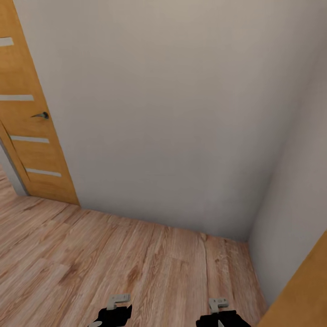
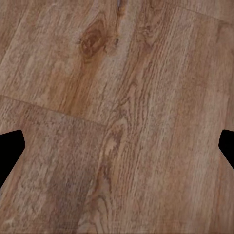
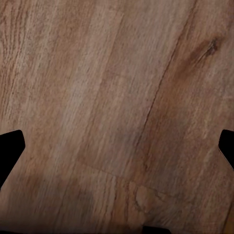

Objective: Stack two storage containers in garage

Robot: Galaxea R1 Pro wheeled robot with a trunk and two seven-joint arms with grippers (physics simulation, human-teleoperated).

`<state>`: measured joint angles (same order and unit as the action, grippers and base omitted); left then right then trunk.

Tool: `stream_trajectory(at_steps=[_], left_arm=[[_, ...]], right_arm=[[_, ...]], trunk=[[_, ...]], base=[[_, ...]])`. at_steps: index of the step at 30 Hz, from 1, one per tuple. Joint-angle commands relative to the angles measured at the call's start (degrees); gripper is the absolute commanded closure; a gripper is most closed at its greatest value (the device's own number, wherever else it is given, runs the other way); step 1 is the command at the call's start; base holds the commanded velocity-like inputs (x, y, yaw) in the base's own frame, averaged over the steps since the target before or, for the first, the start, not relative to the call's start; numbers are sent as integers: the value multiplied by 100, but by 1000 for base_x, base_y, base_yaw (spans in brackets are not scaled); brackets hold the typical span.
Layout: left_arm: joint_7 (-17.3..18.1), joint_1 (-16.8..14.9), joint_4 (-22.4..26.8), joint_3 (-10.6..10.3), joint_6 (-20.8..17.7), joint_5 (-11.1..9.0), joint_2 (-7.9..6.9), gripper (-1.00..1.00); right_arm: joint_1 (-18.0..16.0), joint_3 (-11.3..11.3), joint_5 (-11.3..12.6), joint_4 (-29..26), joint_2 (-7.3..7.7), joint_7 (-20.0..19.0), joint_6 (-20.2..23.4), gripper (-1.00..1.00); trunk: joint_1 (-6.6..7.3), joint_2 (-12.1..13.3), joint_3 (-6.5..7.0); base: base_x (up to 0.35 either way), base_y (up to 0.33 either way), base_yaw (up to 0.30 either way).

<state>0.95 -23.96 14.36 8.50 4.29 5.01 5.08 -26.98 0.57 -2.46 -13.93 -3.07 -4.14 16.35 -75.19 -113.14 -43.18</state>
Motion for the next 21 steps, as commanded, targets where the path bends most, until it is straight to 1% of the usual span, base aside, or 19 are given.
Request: stream_trajectory(at_steps=[1, 10, 21], left_arm=[[10, -4, -4, 47, 19, 53, 3, -100], [10, -4, -4, 47, 19, 53, 5, -100], [10, -4, -4, 47, 19, 53, 6, -100]], right_arm=[[0, 5, -27, -13, 0, -17, 35, -100], [0, 7, -29, -13, -1, -17, 34, -100], [0, 13, -35, -13, 3, -22, 35, -100]], trunk=[[-1, -2, -5], [-1, -2, -6], [-1, -2, -32]], base=[[150, -1, 0], [155, 0, 10], [123, 0, 105]])
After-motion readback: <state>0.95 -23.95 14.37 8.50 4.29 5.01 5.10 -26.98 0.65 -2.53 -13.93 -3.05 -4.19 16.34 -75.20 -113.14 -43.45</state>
